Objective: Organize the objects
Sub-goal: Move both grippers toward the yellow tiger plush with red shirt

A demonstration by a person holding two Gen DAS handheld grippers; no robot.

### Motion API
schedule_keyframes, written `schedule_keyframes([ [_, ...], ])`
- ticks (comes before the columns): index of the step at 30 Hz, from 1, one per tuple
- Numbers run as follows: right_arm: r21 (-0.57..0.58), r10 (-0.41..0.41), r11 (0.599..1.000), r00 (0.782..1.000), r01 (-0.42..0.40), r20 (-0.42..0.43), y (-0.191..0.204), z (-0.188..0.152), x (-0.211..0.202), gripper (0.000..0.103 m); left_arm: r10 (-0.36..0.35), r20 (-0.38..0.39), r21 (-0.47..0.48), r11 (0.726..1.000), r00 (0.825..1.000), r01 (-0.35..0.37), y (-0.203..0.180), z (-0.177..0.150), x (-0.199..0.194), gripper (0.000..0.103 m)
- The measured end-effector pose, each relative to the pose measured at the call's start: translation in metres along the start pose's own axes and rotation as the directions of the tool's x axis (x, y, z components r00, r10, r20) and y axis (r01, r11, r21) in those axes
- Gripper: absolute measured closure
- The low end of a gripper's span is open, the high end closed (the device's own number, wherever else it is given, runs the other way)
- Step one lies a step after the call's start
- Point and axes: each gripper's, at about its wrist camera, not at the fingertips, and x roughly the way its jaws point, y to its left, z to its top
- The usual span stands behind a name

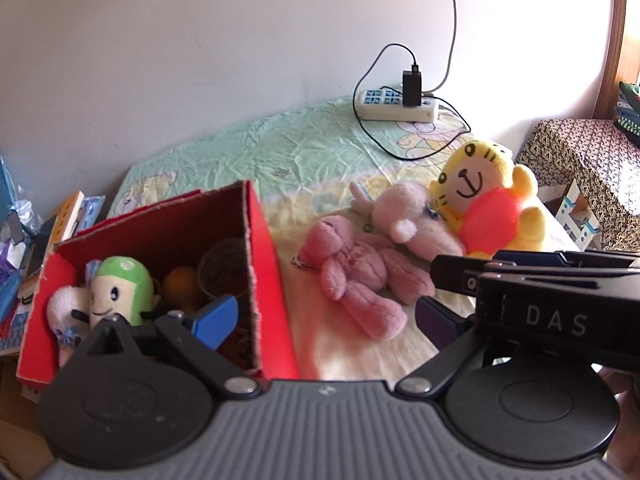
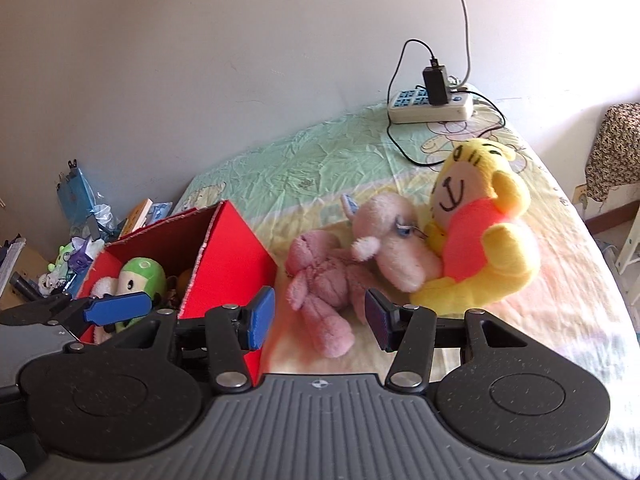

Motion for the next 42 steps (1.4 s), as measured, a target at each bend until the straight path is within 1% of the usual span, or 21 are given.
schedule_keyframes([
  [7,0.012,-0.039,0.999,0.997,0.04,-0.059,-0.025,-0.003,0.006,0.05,-0.024,-0.066,-0.021,1.0,0.998,0.022,-0.023,-0.004,0.015,0.007],
  [13,0.031,-0.069,0.997,0.992,0.073,-0.107,-0.043,-0.005,0.012,0.049,-0.056,-0.149,-0.037,0.998,0.987,0.051,-0.04,-0.01,0.034,0.007],
  [17,0.039,-0.081,0.995,0.988,0.087,-0.135,-0.054,-0.006,0.016,0.049,-0.077,-0.188,-0.052,0.996,0.979,0.068,-0.047,-0.012,0.045,0.006],
  [20,0.044,-0.089,0.994,0.984,0.097,-0.156,-0.061,-0.007,0.019,0.049,-0.086,-0.205,-0.059,0.995,0.975,0.076,-0.053,-0.012,0.051,0.002],
  [30,0.092,-0.116,0.987,0.975,0.134,-0.187,-0.091,-0.008,0.017,0.048,-0.113,-0.242,-0.037,0.994,0.964,0.107,-0.078,-0.01,0.068,0.002],
  [38,0.13,-0.137,0.978,0.973,0.163,-0.187,-0.112,-0.004,0.011,0.047,-0.139,-0.257,-0.005,0.99,0.956,0.143,-0.098,-0.006,0.075,0.001],
  [42,0.146,-0.149,0.973,0.971,0.177,-0.186,-0.121,-0.003,0.01,0.046,-0.156,-0.28,-0.008,0.987,0.947,0.161,-0.102,-0.005,0.08,0.001],
])
